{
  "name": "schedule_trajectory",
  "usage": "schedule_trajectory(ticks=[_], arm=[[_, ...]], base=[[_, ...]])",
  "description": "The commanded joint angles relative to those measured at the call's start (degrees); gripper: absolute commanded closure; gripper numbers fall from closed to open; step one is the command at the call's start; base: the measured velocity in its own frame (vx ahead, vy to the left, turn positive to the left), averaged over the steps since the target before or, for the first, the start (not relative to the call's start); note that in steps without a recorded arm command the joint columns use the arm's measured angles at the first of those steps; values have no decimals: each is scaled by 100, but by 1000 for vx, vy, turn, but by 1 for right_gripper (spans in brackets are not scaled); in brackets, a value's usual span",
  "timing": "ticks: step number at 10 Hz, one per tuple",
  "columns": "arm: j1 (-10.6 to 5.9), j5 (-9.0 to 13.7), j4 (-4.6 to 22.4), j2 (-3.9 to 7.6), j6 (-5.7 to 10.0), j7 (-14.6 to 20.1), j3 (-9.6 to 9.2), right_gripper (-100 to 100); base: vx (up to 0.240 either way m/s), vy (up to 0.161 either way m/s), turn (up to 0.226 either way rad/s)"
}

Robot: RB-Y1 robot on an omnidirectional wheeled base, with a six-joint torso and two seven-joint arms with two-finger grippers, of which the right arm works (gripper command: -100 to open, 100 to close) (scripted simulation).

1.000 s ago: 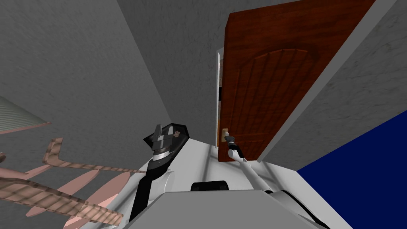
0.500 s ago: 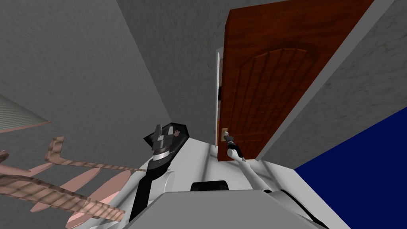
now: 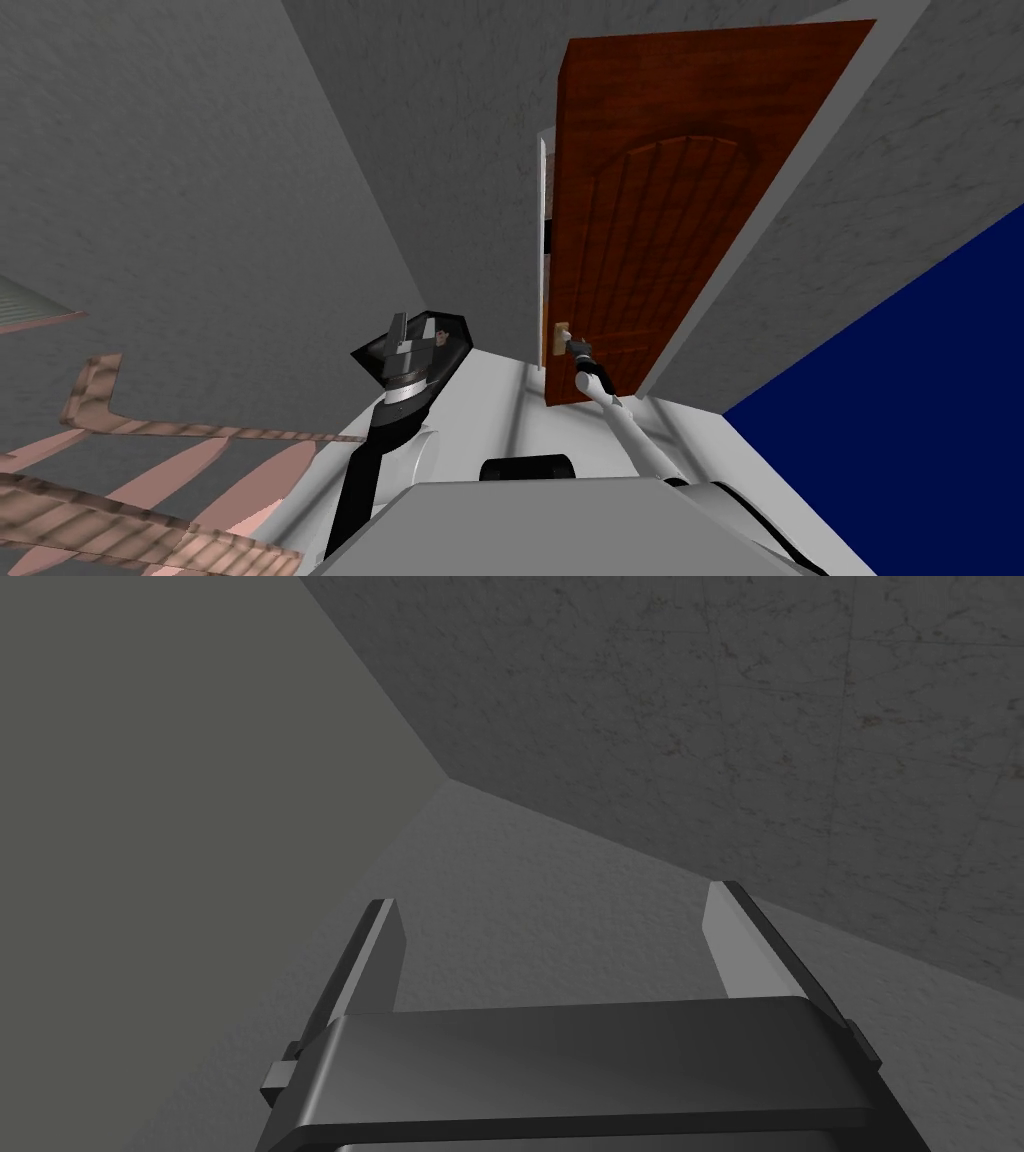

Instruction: Pull the door open

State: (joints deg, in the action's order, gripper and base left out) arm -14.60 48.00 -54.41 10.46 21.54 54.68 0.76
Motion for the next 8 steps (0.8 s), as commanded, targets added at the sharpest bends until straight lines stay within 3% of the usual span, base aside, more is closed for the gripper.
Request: schedule_trajectory(ticks=[1,5,6,7,8], arm=[[-175,-2,47,-3,-60,64,-85,-100],[-328,60,65,15,-316,0,32,-100],[-217,66,161,137,-268,80,38,-100],[-217,66,161,137,-268,80,38,100],[-217,66,161,137,-268,80,38,100]], base=[[0,52,-25],[0,34,-34],[12,-12,-59],[8,-17,19],[-1,6,47]])
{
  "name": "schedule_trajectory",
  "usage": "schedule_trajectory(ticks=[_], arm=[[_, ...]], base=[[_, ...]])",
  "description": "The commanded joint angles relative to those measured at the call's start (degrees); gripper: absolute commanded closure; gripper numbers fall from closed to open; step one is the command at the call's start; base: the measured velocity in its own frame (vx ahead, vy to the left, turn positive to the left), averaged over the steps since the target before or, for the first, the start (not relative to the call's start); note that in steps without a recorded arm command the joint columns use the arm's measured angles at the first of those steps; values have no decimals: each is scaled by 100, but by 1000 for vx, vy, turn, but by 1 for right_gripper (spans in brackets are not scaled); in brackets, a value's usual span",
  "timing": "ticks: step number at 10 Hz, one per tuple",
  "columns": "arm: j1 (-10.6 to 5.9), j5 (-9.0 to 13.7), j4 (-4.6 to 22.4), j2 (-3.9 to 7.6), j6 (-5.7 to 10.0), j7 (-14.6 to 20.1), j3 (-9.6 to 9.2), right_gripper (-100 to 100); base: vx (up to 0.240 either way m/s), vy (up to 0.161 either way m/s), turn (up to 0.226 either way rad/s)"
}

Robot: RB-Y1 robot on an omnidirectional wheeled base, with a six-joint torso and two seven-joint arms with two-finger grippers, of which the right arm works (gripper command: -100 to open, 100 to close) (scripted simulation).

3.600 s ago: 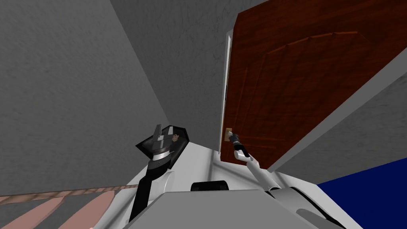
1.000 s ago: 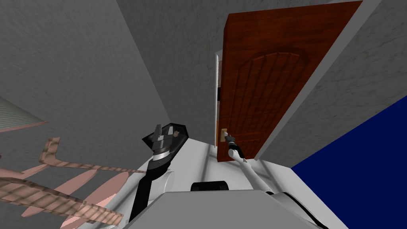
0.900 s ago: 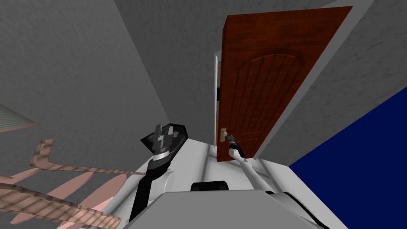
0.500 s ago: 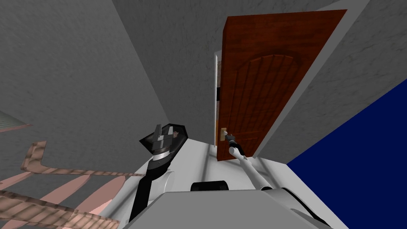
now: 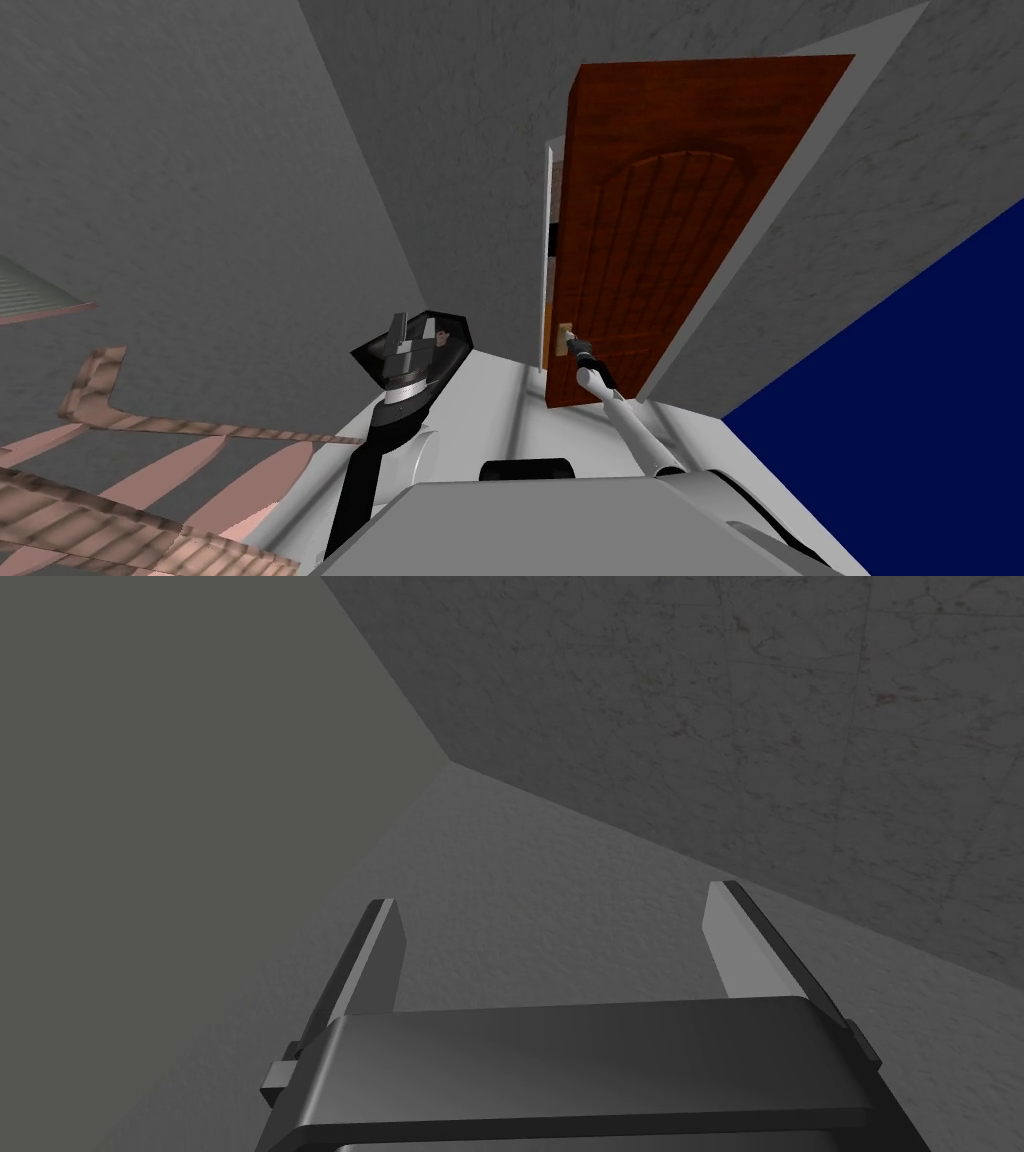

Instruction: Pull the door open

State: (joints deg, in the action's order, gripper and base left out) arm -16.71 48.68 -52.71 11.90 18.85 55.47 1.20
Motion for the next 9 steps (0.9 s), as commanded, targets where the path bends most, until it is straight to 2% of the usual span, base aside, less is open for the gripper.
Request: schedule_trajectory(ticks=[1,4,5,8,9], arm=[[-6,-1,-9,-6,2,0,-6,100],[-6,-1,-9,-6,2,0,-6,100],[53,-37,-85,-6,86,81,-169,-100],[105,-74,-167,-14,170,162,-343,-100],[144,-103,-230,-20,232,223,-474,-100]], base=[[-11,15,-10],[-3,3,-5],[-121,-56,137],[-156,-140,86],[-170,-136,146]])
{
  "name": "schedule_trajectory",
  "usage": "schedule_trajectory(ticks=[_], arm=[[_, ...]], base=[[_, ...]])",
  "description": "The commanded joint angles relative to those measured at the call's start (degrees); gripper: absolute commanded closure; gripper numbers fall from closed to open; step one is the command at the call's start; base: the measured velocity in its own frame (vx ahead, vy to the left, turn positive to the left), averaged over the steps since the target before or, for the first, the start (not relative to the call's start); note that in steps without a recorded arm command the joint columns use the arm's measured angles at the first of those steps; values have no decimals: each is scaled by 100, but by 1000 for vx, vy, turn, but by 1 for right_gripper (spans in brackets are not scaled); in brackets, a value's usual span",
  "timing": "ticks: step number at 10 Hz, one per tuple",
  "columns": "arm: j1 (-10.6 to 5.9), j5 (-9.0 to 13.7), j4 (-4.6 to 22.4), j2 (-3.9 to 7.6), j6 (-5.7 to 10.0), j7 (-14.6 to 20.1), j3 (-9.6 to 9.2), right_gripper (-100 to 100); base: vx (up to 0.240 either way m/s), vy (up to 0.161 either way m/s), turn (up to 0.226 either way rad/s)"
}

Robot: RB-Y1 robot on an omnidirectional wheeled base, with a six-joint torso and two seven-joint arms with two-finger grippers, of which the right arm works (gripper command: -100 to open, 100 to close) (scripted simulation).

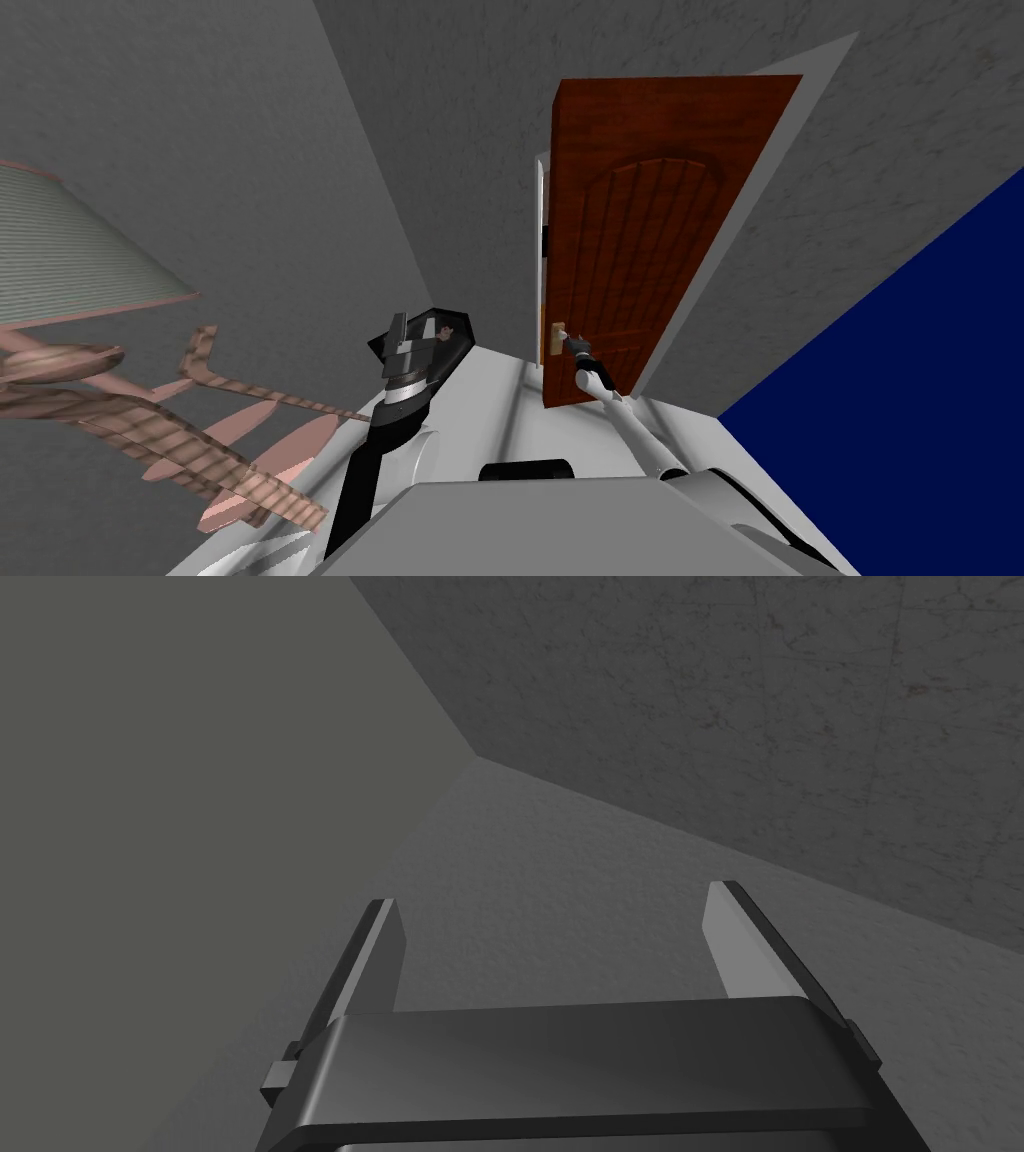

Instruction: Pull the door open

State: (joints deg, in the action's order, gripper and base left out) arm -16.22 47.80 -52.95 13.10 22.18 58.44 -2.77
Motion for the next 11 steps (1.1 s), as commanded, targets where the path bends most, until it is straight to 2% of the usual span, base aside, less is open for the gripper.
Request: schedule_trajectory(ticks=[1,3,5,8,10,11], arm=[[95,-15,-206,-140,-101,-73,-77,-100],[135,-44,-269,-147,-37,-10,-211,-100],[135,-44,-269,-147,-37,-10,-211,-100],[209,-98,-386,-159,81,104,-456,-100],[224,-109,-411,-161,105,128,-508,-100],[249,-127,-451,-165,146,167,-592,-100]], base=[[-115,-80,63],[-70,-52,78],[-35,-21,31],[-76,-68,92],[-131,-78,85],[-96,-55,25]])
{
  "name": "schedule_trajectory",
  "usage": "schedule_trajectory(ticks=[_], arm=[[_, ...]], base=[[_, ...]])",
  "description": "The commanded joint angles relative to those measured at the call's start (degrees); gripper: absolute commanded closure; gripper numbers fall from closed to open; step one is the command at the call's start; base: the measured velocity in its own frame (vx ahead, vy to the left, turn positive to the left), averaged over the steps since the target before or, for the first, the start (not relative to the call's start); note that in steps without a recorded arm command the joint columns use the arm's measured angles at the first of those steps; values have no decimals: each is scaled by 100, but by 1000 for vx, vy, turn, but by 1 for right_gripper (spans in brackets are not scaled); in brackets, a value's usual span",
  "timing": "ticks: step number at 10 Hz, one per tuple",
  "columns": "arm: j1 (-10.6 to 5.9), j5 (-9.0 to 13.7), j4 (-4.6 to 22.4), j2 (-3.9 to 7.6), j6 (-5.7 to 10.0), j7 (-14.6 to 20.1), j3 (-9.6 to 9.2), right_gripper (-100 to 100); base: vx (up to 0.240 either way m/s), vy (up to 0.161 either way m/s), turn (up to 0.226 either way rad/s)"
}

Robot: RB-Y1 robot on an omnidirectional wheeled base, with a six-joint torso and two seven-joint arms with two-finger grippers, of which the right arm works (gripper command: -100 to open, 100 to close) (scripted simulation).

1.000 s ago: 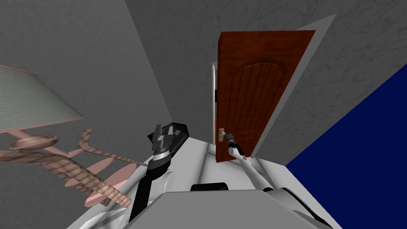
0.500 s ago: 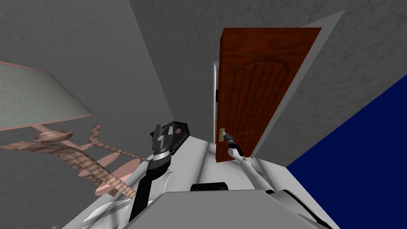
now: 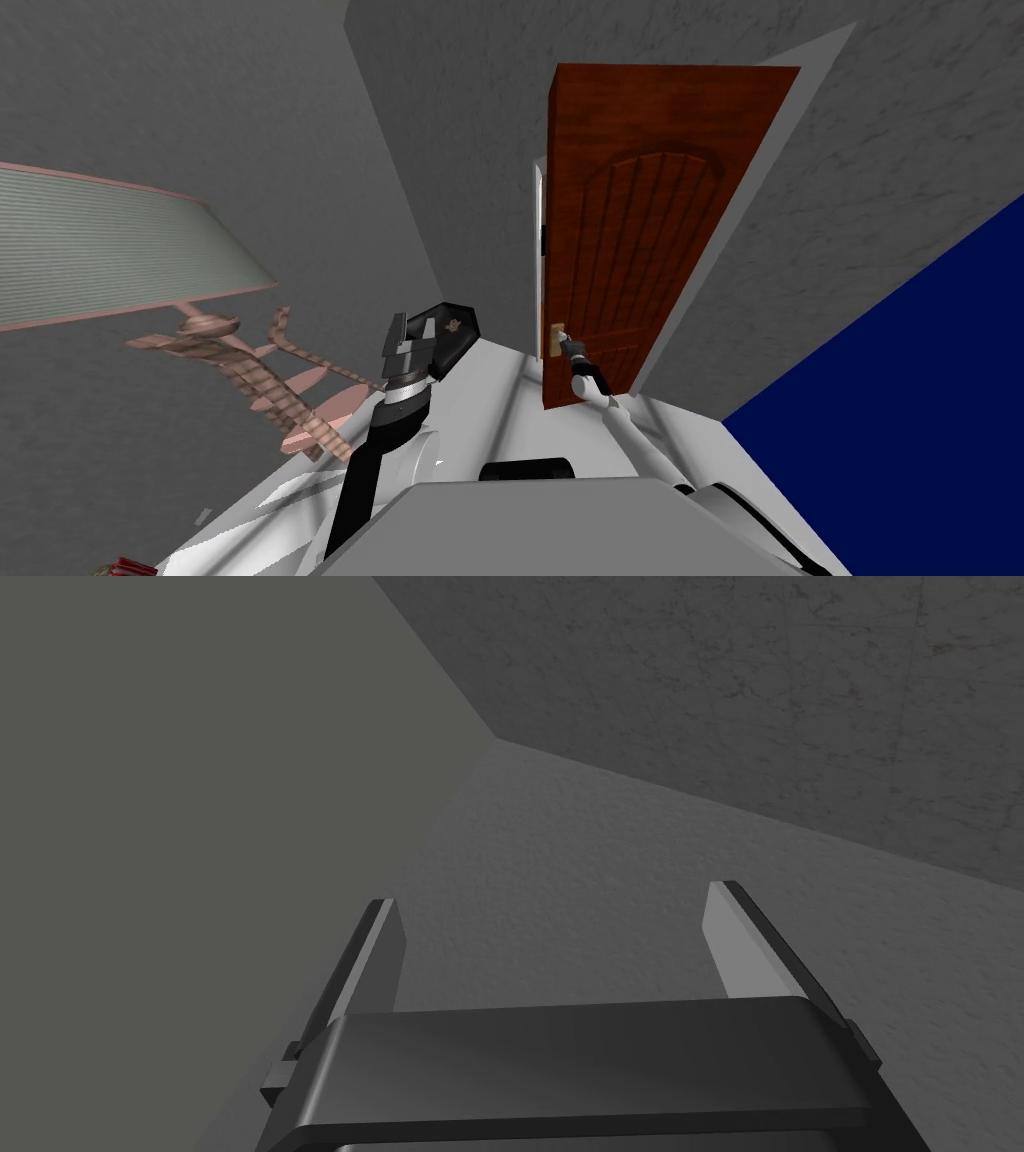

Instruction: Pull the door open

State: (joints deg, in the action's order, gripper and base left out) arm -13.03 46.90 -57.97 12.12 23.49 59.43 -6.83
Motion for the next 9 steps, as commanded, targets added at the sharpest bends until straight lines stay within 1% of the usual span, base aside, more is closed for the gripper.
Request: schedule_trajectory(ticks=[1,2,4,5,6,7,8,9], arm=[[-70,-37,51,-67,15,67,-186,-100],[-61,-44,37,-69,29,81,-216,-100],[-61,-44,37,-69,29,81,-216,-100],[4,-26,26,4,71,44,-96,-100],[-57,68,51,30,-56,54,20,-100],[-67,80,52,30,-76,54,32,-100],[-23,80,94,94,-33,50,85,-100],[-23,80,94,94,-33,50,85,100]], base=[[-86,-56,20],[-64,-30,50],[-15,-16,3],[7,-30,-56],[35,49,-127],[72,89,-96],[39,14,-78],[-2,-20,32]])
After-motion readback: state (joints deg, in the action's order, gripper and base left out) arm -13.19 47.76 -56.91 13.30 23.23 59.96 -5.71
